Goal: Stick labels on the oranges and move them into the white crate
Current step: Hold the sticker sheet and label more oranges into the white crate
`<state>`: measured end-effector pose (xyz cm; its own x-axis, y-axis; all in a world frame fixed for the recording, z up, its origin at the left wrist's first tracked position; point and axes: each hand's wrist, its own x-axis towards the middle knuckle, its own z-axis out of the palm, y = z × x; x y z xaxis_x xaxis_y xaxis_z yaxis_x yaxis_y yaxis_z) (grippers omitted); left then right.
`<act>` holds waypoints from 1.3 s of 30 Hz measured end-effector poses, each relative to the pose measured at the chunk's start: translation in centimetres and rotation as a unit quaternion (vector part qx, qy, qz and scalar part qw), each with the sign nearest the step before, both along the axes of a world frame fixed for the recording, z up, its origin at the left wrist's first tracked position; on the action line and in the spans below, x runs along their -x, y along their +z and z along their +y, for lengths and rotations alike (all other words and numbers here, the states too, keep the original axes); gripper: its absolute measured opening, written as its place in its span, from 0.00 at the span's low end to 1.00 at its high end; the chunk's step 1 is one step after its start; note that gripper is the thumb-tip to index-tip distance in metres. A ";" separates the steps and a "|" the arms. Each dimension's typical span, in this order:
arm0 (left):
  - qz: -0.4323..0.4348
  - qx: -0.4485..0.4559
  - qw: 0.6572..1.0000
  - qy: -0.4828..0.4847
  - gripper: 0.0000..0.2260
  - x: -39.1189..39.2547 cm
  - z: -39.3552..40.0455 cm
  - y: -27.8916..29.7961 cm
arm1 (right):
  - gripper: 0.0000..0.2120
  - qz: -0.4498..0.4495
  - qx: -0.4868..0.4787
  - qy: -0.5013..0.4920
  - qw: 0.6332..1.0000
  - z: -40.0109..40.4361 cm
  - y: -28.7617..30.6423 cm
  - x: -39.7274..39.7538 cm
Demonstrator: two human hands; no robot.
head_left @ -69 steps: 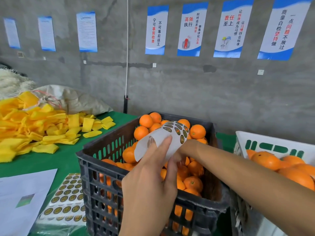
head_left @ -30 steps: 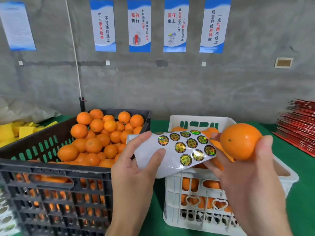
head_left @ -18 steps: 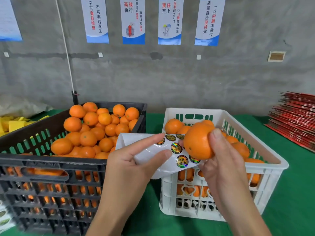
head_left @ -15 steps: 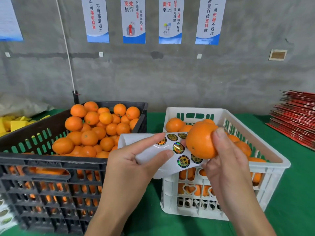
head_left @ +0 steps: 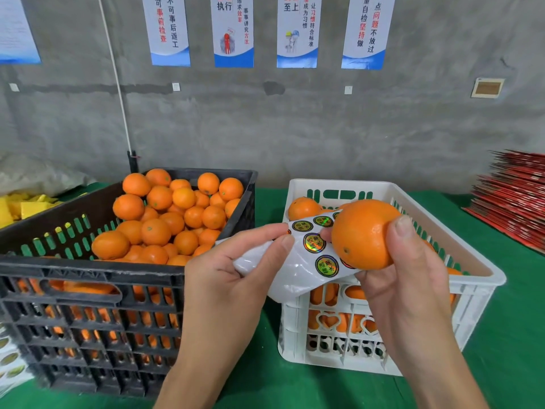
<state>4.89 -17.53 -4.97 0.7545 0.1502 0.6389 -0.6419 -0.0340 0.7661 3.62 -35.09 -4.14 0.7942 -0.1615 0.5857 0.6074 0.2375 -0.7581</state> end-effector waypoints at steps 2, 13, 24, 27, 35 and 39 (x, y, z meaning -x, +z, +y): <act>0.016 0.030 0.999 -0.015 0.07 -0.1 -0.1 -0.1 | 0.28 -0.009 0.012 -0.009 1.000 -0.1 -0.1 0.0; 0.003 -0.031 0.999 -0.021 0.12 -0.1 0.5 0.1 | 0.29 -0.030 0.049 -0.065 0.996 -0.7 -0.5 -0.2; 0.025 0.041 0.998 -0.043 0.07 0.0 0.0 0.1 | 0.34 -0.012 0.067 -0.059 0.996 -1.4 -0.9 -0.3; 0.048 0.065 0.995 -0.053 0.06 0.0 0.0 0.2 | 0.35 -0.017 0.087 -0.048 0.995 -1.6 -0.9 -0.2; 0.095 0.084 0.992 -0.018 0.05 -1.1 0.4 -0.3 | 0.30 0.008 0.149 -0.050 0.988 -1.0 -0.4 0.3; 0.044 0.024 0.994 0.100 0.03 -1.0 -0.2 -0.6 | 0.32 0.043 0.337 -0.170 0.925 -0.7 -0.3 0.7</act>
